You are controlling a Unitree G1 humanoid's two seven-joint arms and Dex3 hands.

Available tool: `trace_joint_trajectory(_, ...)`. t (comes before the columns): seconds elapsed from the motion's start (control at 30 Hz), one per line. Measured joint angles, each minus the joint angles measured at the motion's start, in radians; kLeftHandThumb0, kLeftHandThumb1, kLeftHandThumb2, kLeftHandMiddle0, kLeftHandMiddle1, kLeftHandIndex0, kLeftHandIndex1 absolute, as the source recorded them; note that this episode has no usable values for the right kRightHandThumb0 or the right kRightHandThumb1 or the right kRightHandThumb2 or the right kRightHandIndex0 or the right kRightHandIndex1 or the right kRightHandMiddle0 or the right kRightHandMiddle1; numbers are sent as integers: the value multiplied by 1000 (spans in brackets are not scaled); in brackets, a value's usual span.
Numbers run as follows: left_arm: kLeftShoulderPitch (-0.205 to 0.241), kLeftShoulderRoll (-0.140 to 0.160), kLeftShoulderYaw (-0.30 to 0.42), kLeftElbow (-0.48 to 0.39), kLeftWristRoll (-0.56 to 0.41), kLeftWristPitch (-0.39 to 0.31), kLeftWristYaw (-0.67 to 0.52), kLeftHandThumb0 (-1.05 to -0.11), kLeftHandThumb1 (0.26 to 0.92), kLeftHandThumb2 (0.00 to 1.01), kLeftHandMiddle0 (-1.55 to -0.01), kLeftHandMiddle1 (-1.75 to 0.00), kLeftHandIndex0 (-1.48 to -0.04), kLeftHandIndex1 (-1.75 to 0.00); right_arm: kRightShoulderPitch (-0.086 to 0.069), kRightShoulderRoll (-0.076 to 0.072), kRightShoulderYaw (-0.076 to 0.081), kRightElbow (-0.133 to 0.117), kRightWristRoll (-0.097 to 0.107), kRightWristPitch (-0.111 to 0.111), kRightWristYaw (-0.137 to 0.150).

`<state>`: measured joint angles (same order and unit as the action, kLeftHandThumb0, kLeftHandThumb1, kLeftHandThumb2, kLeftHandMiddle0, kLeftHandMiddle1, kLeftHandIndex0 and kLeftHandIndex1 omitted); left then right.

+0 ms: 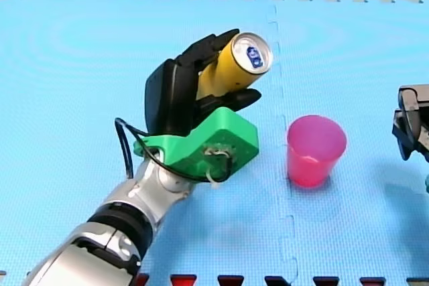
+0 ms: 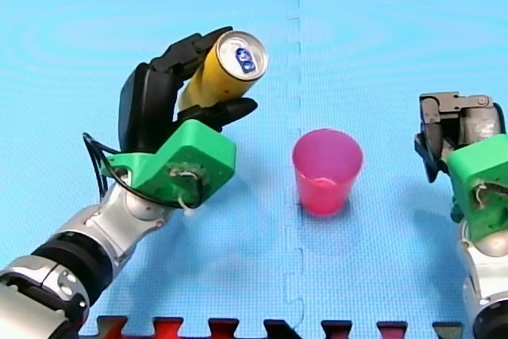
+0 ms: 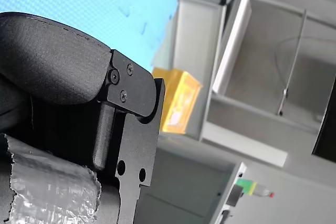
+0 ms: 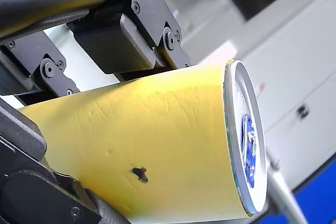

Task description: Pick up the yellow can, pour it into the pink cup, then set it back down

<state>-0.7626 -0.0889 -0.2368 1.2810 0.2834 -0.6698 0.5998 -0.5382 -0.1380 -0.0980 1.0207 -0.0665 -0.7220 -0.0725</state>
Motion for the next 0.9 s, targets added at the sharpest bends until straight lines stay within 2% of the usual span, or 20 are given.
trace_joint_trajectory(0.33,58,-23,160,-16,-234,-27,-340,-388,760,3,-1316,-13,-1226,0,0,0,-4,7,3,0,12)
trace_joint_trajectory(0.47,82,-30,247,-44,-325,-60,-466,-387,764,4,-1321,-11,-1223,0,-3,-3,-12,21,15,0,19)
trace_joint_trajectory(0.67,103,-34,293,-70,-328,-69,-502,-384,767,2,-1326,-9,-1222,0,-7,-8,-19,33,21,-4,23)
trace_joint_trajectory(0.9,131,-42,318,-103,-324,-23,-518,-382,768,1,-1333,-8,-1221,0,-9,-9,-21,39,21,-11,23)
